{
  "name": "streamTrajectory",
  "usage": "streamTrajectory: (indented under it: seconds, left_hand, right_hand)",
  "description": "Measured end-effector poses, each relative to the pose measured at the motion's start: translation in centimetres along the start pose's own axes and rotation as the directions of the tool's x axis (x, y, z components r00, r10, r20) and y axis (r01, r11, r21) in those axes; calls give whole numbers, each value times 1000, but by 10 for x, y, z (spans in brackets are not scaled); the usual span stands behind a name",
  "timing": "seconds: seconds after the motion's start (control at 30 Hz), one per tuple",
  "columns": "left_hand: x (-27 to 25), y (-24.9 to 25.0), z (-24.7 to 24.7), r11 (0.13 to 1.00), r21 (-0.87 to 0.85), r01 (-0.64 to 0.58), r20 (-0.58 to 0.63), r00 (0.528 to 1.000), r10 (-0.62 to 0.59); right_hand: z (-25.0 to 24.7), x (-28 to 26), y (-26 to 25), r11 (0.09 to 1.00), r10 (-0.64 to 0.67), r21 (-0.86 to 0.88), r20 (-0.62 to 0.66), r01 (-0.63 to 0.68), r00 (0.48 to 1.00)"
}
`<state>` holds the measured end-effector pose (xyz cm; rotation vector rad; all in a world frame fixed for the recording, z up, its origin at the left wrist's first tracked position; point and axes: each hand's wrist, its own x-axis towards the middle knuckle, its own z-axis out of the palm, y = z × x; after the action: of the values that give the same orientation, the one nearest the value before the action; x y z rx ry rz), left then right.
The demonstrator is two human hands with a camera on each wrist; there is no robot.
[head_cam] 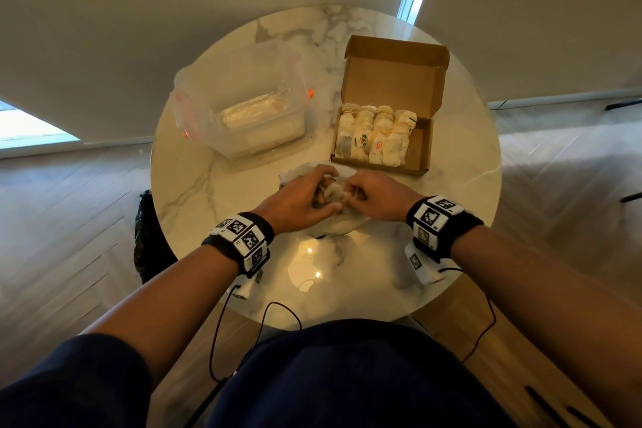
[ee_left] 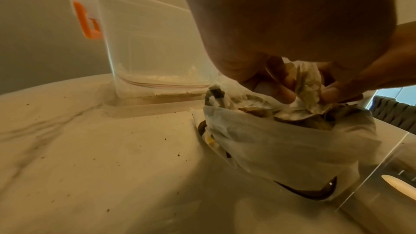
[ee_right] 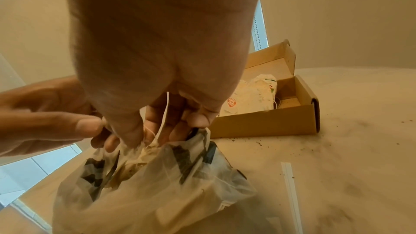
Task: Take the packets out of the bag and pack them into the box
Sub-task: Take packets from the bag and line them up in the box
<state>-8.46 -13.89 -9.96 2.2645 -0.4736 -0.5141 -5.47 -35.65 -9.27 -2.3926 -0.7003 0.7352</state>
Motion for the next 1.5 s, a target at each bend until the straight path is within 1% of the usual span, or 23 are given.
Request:
streamTrajectory:
  seconds: [0.1, 0.17, 0.23, 0.33, 0.4, 0.5, 0.57, 0.63, 0.73, 0.83, 0.9, 1.0, 1.07, 1.23, 1.33, 1.43, 1.5]
  left_hand:
    - [6, 0, 1, 997, 65, -29, -48, 998, 33]
    - [8, 1, 2, 997, 79, -4, -83, 996, 11]
    - [8, 1, 2, 997, 79, 18, -106, 994, -10]
    - [7, -4, 3, 995, 100, 10, -98, 995, -1]
    - [7, -10, 4, 996, 88, 25, -74, 997, -19]
    - [4, -13, 3, 998, 45, 53, -68, 996, -50]
    - [3, -13, 2, 999, 28, 39, -53, 998, -38]
    - [2, -14, 2, 999, 34, 24, -43, 999, -23]
    - [4, -16, 4, 998, 64, 12, -68, 998, -8]
    - [5, -14, 5, 994, 104, -44, -43, 998, 49]
    - [5, -13, 5, 990, 136, -42, -18, 999, 45]
    - [5, -14, 6, 989, 148, 28, -29, 999, -24]
    - [7, -15, 6, 989, 135, 57, -19, 998, -55]
    - [15, -7, 15, 989, 149, 19, 75, 997, -30]
    - [20, 2, 26, 982, 184, 48, 32, 998, -55]
    - [27, 6, 32, 990, 117, 80, -14, 997, -79]
    - [29, 4, 33, 991, 116, 64, -25, 998, -61]
  right_hand:
    - [-1, -2, 1, 999, -4, 37, -16, 4, 1000]
    - [-1, -3, 2, 995, 9, 95, -42, -5, 999]
    - [-1, -4, 2, 989, -4, 150, -72, 15, 997]
    - [-1, -4, 2, 982, -23, 185, -99, 41, 995]
    - [-1, -3, 1, 978, -30, 202, -118, 53, 993]
    - [-4, -3, -3, 982, -51, 176, -102, 68, 993]
    - [-5, -4, -6, 986, -77, 138, -114, 92, 990]
    - [-6, -3, -7, 986, -102, 113, -156, 120, 982]
    - [-4, -1, -7, 986, -109, 99, -211, 132, 971]
    - [-2, 1, -4, 985, -125, 79, -274, 152, 954]
    - [-2, 1, -4, 984, -104, 108, -300, 142, 948]
    - [-5, 0, -7, 975, -25, 206, -271, 84, 962]
    - [-7, -2, -8, 972, -10, 223, -267, 72, 964]
    - [-6, -4, -1, 962, 29, 266, -300, 55, 953]
    - [-5, -4, 2, 956, 33, 288, -301, 57, 953]
    - [-5, -4, 6, 952, 30, 298, -308, 66, 951]
    - [-7, -4, 9, 948, 49, 311, -334, 61, 941]
